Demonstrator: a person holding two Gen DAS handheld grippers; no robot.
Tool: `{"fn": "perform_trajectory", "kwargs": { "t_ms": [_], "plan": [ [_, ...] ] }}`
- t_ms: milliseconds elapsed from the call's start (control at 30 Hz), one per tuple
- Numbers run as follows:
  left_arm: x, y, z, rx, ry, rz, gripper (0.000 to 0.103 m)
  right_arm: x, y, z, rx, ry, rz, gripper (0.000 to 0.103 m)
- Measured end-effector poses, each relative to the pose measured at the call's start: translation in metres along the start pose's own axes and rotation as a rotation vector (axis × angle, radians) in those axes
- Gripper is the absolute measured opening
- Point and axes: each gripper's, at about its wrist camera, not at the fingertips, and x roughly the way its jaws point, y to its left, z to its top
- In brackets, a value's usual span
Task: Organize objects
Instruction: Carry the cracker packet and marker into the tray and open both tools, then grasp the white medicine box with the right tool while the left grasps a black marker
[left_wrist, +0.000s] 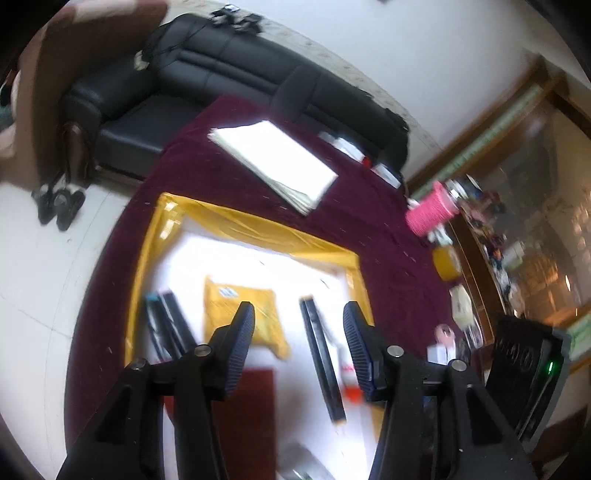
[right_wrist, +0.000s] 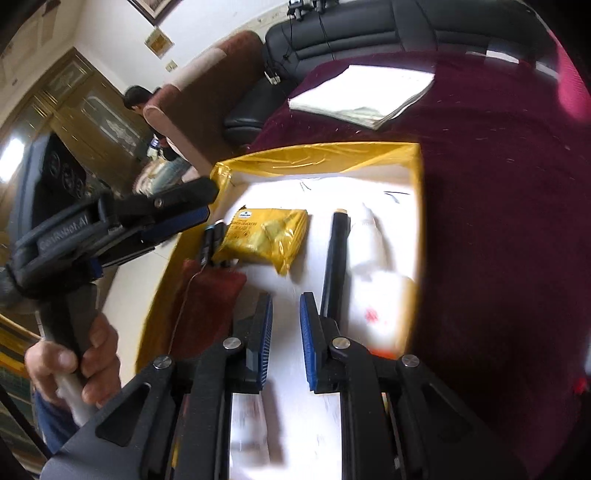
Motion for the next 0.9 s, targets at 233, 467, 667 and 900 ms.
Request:
{"fn": "perform_trajectory", "kwargs": {
  "t_ms": [233, 467, 667, 900],
  "plan": [
    [-0.004, -0.085, -0.053, 0.258, 0.064, -0.050, 0.048, -0.086, -0.038, -0.046, 0.040, -0.103, 0.022, 0.017],
    [0.028, -0.161, -0.104, 0.504, 0.220, -0.039, 0.048, -0.149, -0.090, -0.091, 0.108, -0.175, -0.015, 0.018],
    [0.063, -0.192, -0.137, 0.657, 0.319, 0.103, 0.048, -0.189, -0.132, -0.129, 0.165, -0.211, -0.052, 0.018],
    [0.098, -0.196, -0.157, 0.720, 0.381, 0.248, 0.048, -0.210, -0.167, -0.150, 0.216, -0.233, -0.069, 0.020]
  ]
}}
